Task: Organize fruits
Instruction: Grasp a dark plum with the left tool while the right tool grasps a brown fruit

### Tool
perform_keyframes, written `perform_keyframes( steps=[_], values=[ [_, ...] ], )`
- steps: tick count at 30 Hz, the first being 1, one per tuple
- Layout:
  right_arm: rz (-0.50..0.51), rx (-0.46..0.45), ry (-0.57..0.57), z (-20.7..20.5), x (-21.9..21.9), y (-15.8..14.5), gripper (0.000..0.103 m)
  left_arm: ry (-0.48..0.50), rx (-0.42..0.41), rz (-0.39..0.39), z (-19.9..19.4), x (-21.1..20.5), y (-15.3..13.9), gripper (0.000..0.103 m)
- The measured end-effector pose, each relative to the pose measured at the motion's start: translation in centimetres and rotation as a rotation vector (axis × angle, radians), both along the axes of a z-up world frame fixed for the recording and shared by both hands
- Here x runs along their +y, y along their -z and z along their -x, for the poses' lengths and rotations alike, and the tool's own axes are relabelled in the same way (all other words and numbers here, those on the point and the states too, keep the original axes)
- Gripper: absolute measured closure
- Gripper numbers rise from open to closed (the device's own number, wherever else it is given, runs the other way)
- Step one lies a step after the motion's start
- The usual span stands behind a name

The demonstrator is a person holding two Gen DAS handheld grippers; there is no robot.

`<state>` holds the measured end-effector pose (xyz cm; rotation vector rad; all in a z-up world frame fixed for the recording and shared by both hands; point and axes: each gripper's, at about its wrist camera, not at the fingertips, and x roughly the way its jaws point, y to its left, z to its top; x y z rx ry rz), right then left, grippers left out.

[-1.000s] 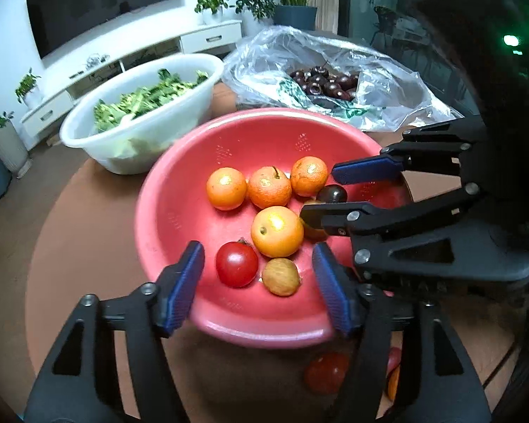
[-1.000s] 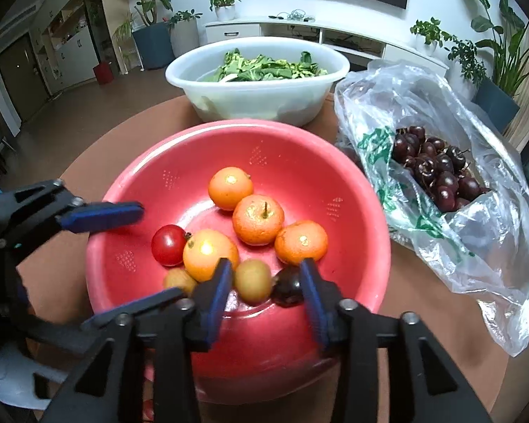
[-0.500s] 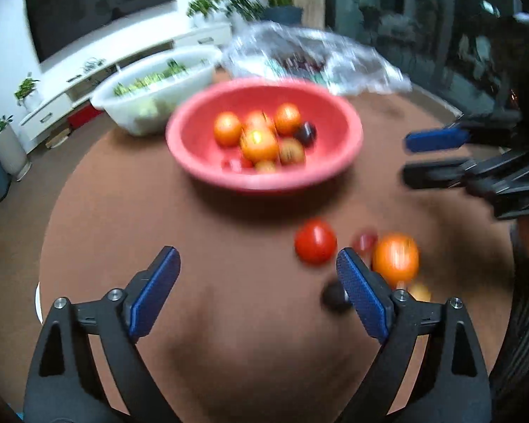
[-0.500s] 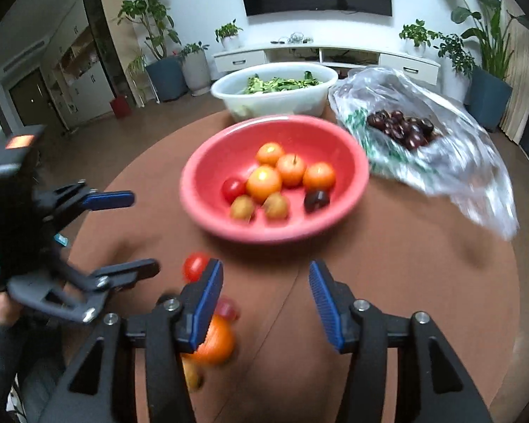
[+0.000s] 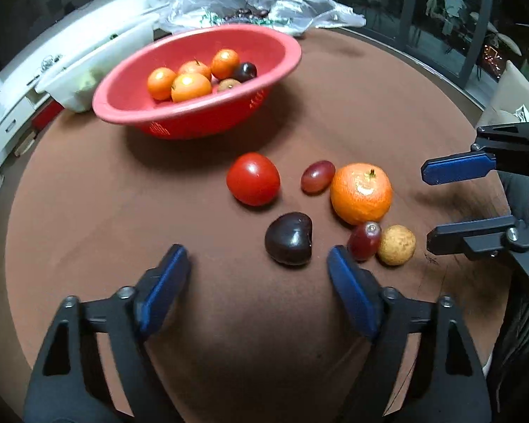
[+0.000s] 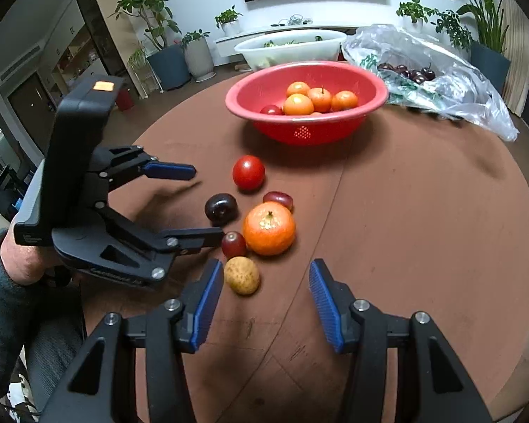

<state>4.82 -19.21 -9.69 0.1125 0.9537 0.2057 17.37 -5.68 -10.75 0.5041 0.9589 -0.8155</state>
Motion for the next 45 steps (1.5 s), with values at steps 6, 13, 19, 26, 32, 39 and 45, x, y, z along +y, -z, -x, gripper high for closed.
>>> perform_keyframes(
  steps=[6,13,19,26,32,39,45],
  values=[
    [0.001,0.013,0.004,-0.1,-0.1,0.5,0.048,0.007,0.025,0.039,0.0,-0.1,0.2,0.045],
    [0.012,0.016,0.008,0.1,0.0,0.6,0.048,0.019,0.038,0.069,-0.4,-1.1,-0.1,0.075],
    [0.023,0.021,0.009,0.0,0.1,0.7,0.049,0.023,0.036,0.078,0.2,-1.0,-0.1,0.078],
    [0.047,0.033,-0.019,-0.3,1.0,0.8,0.057,-0.050,0.035,0.155,1.3,1.3,-1.5,0.078],
    [0.082,0.037,-0.068,-1.0,2.6,1.2,0.057,-0.154,0.036,0.239,2.2,3.9,-2.7,0.078],
    [0.147,0.053,-0.104,-1.3,4.3,2.0,0.065,-0.231,0.055,0.280,3.1,5.9,-2.8,0.078],
    [0.152,0.063,-0.095,-1.1,4.1,2.0,0.075,-0.243,0.046,0.293,3.6,6.0,-3.0,0.078]
  ],
)
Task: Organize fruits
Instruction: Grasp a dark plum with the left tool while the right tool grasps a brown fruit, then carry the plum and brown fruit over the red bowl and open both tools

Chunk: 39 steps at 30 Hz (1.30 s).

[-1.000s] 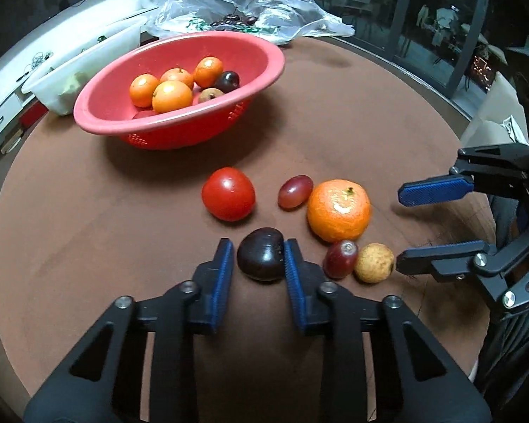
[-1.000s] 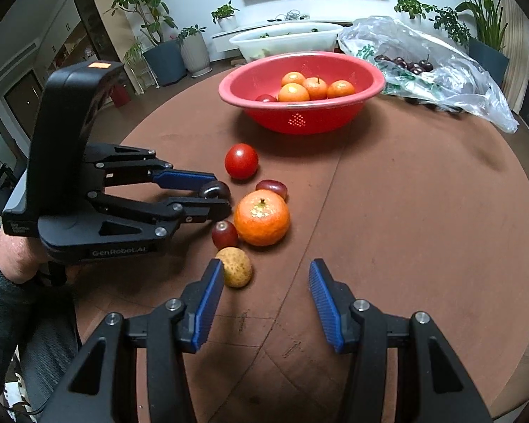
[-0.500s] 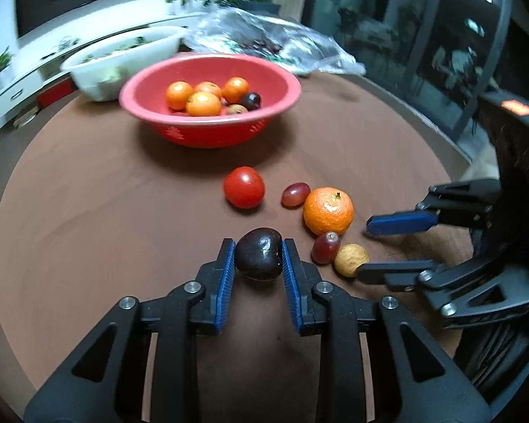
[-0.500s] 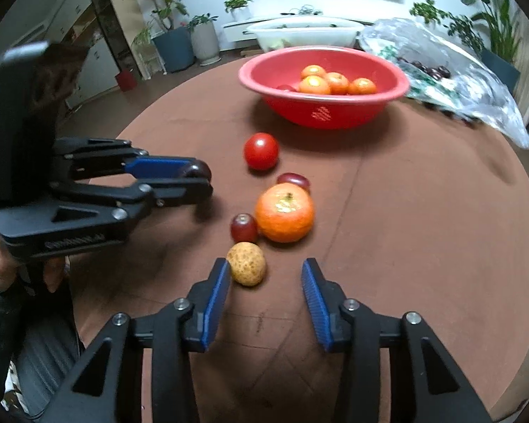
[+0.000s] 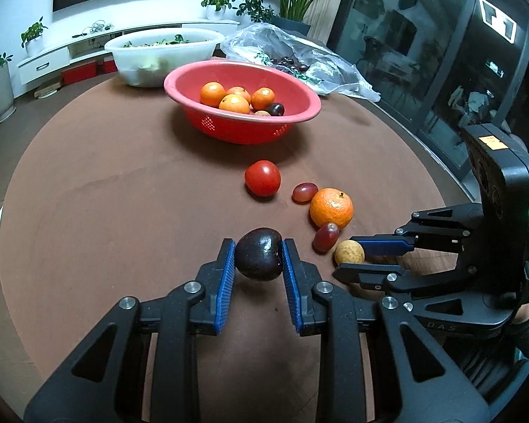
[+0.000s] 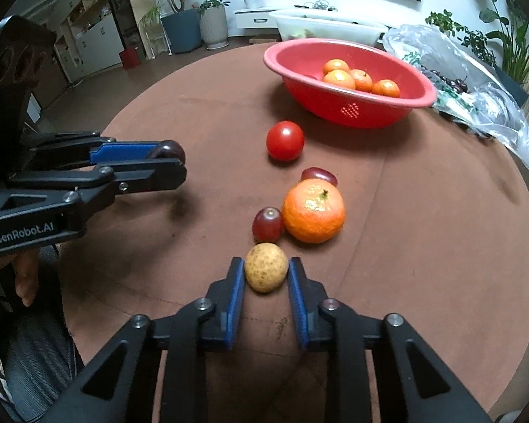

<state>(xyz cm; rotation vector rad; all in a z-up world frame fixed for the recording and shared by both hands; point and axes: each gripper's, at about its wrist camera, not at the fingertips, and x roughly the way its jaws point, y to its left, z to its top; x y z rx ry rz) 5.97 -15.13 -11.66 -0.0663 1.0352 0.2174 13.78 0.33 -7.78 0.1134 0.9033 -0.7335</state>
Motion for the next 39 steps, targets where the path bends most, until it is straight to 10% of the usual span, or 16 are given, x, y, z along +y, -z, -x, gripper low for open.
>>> perform_keyframes(
  steps=[39],
  values=[
    [0.190,-0.208,0.057,-6.4,-3.3,-8.9,0.075,-0.045,-0.153,-0.040,-9.8,-5.7,-6.7,0.078]
  ],
)
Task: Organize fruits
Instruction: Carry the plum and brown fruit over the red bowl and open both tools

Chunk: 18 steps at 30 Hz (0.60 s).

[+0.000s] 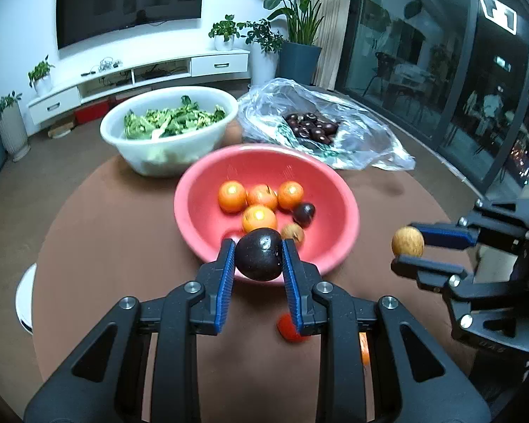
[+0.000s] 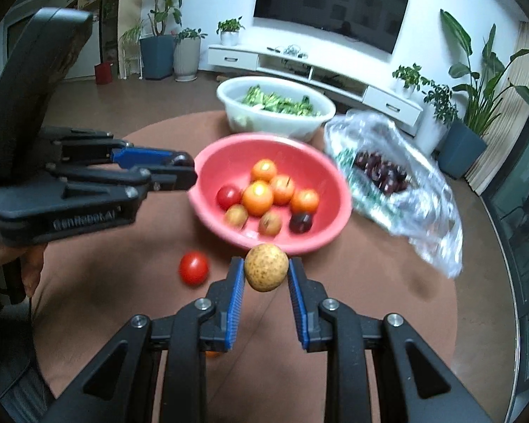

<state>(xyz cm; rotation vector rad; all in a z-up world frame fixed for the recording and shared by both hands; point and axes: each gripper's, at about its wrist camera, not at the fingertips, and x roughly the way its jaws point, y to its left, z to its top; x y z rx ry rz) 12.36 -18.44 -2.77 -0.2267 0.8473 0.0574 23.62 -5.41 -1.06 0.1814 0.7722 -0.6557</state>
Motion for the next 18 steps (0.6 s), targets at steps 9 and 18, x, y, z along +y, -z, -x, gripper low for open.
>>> perform_keyframes(
  steps=[9,18],
  values=[
    [-0.062,-0.009,0.009,-6.4,-2.4,-0.3,0.075,-0.017,0.002,-0.069,-4.3,-2.7,2.3,0.078],
    [-0.065,0.064,0.009,-10.5,-2.6,3.2,0.075,-0.011,0.001,-0.104,-6.3,-4.9,4.3,0.078]
  ],
)
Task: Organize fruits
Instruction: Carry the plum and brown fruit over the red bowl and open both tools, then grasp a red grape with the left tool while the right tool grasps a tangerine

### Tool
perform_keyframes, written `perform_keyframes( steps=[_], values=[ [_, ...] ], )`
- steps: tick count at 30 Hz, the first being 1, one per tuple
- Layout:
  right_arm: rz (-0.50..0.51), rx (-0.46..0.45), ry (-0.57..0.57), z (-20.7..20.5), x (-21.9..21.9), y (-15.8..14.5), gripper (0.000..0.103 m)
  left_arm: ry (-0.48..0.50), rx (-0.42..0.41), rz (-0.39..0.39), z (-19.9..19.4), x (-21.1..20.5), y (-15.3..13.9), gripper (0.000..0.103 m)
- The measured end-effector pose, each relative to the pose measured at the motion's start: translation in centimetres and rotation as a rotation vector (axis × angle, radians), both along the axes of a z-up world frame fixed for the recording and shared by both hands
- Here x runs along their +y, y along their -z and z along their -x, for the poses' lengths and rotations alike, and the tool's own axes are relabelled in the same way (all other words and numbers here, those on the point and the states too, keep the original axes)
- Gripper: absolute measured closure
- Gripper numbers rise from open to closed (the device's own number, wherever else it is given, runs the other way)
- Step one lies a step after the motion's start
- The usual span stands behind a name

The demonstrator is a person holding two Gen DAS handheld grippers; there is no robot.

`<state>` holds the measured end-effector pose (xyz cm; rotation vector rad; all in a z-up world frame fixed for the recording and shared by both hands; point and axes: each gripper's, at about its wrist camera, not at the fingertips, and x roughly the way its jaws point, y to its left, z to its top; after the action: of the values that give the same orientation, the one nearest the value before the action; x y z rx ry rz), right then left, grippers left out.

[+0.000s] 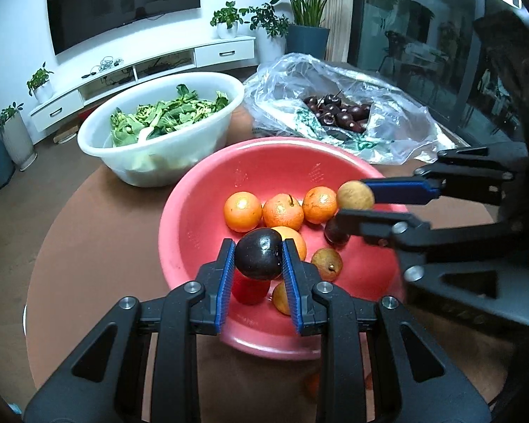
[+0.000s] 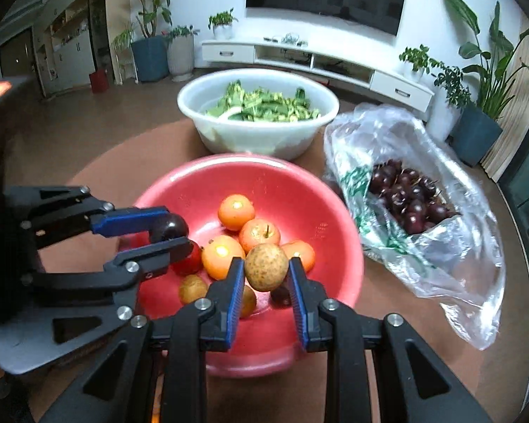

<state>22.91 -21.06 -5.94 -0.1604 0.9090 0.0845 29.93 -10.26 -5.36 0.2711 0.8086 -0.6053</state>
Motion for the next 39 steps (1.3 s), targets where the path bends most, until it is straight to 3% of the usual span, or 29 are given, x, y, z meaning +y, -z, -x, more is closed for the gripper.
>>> perform_keyframes(
  steps=[8,13,21,24,32,39],
  values=[
    [0.015,0.059,0.005,-0.9,-0.1,2.6,0.075,0.003,0.013,-0.036,-0.6,-0.6,2.0,0.077],
    [0.023,0.061,0.014,-0.9,-0.4,2.9,0.074,-0.008,-0.004,-0.047,-0.5,-0.7,2.1,0.058],
    [0.019,0.048,0.026,-0.5,-1.0,2.5,0.064,-0.015,-0.037,-0.033,0.6,0.1,1.0,0.034],
    [0.020,0.037,0.023,-0.1,-1.0,2.2,0.056,-0.031,-0.049,-0.020,1.3,0.9,0.2,0.019],
    [0.034,-0.012,0.000,2.7,-0.2,0.7,0.050,-0.075,-0.067,0.056,5.9,4.6,-1.6,0.013],
    [-0.061,-0.016,0.002,7.6,-0.7,0.4,0.048,-0.096,-0.050,0.081,11.5,7.5,-0.9,0.008]
  ],
)
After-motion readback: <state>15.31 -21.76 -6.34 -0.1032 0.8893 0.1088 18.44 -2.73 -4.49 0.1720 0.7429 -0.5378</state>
